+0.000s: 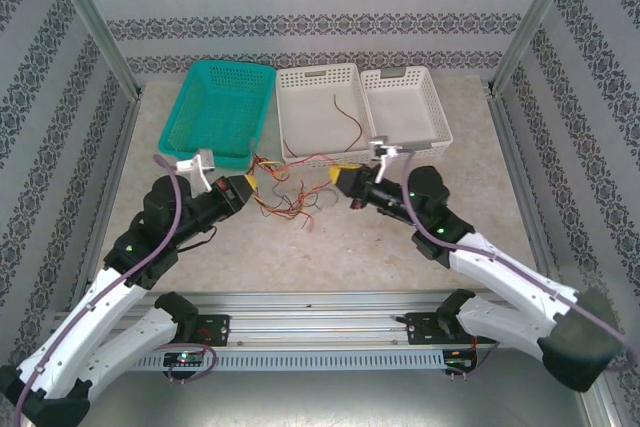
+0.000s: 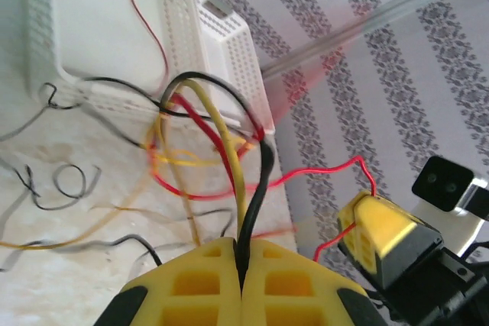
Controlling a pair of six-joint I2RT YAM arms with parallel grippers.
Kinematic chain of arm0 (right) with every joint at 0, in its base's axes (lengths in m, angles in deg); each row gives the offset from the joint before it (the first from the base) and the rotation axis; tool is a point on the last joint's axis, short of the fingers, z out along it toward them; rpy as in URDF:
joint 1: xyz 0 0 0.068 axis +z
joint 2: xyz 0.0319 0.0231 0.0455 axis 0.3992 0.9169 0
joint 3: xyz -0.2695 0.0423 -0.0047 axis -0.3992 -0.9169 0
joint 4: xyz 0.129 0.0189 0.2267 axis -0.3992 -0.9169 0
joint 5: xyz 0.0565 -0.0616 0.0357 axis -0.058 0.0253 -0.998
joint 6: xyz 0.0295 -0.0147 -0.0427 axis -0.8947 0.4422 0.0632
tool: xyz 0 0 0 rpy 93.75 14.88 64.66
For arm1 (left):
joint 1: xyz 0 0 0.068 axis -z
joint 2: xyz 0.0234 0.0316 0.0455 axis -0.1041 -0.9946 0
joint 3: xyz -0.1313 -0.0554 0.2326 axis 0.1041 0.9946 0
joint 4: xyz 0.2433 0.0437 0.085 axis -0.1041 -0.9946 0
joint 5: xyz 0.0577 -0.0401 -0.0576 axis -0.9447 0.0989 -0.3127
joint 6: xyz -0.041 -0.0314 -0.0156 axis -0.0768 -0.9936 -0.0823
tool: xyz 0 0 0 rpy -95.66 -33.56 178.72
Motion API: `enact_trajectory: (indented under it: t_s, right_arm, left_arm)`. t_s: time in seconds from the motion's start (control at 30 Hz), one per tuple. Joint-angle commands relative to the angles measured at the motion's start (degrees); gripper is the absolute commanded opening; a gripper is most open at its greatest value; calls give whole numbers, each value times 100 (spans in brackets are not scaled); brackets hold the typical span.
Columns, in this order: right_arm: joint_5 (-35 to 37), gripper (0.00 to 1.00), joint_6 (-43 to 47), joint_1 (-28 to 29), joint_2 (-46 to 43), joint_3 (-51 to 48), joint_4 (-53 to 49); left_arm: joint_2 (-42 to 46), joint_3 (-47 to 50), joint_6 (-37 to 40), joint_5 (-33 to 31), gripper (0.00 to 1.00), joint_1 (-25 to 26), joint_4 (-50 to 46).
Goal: Untangle the cables
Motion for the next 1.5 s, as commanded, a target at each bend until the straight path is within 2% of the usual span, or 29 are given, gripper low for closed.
enact_trajectory:
  t_s: [0.0, 0.13, 0.4, 0.5, 0.6, 0.73, 0.83, 1.0, 1.13, 1.23, 1.47]
  right_arm:
    - [175, 0, -416, -684, -439, -319, -222]
    - [38, 0, -427, -1304, -859, -333, -783]
    - [-27, 0, -507, -2864, -1505, -70, -2395]
    - [-276, 0, -645, -3433, -1586, -66, -2643]
    - [-476, 0, -574, -3645, -1648, 32, -2745]
    - [-246, 0, -333, -3643, -1842, 309, -3022]
    - [-501, 0, -367, -3541, -1725, 457, -2751]
    - [-52, 0, 147, -2747, -1111, 1027, -2666]
    - [731, 0, 733, -1824, -266, 1681, -2423]
    - [904, 0, 1099, -1458, 581, 2315, -2121]
    - [926, 0, 1735, -1295, 2656, 4057, -1944]
  left_arm:
    - [102, -213, 727, -4, 0, -406, -1168]
    - [0, -380, 1130, 218, 0, -727, -1637]
    - [-132, -950, 2132, 201, 0, -1555, -2466]
    - [-152, -986, 2362, 17, 0, -1655, -2503]
    - [-143, -881, 2522, -219, 0, -1665, -2391]
    - [-162, -625, 2703, -373, 0, -1676, -2187]
    - [-140, -400, 2746, -265, 0, -1672, -1994]
    - [-134, -312, 2835, 172, 0, -1677, -1835]
    - [-94, -280, 2908, 218, 0, -1673, -1846]
    - [-74, -263, 2908, 334, 0, -1669, -1864]
    - [-96, -245, 2960, 322, 0, -1661, -1869]
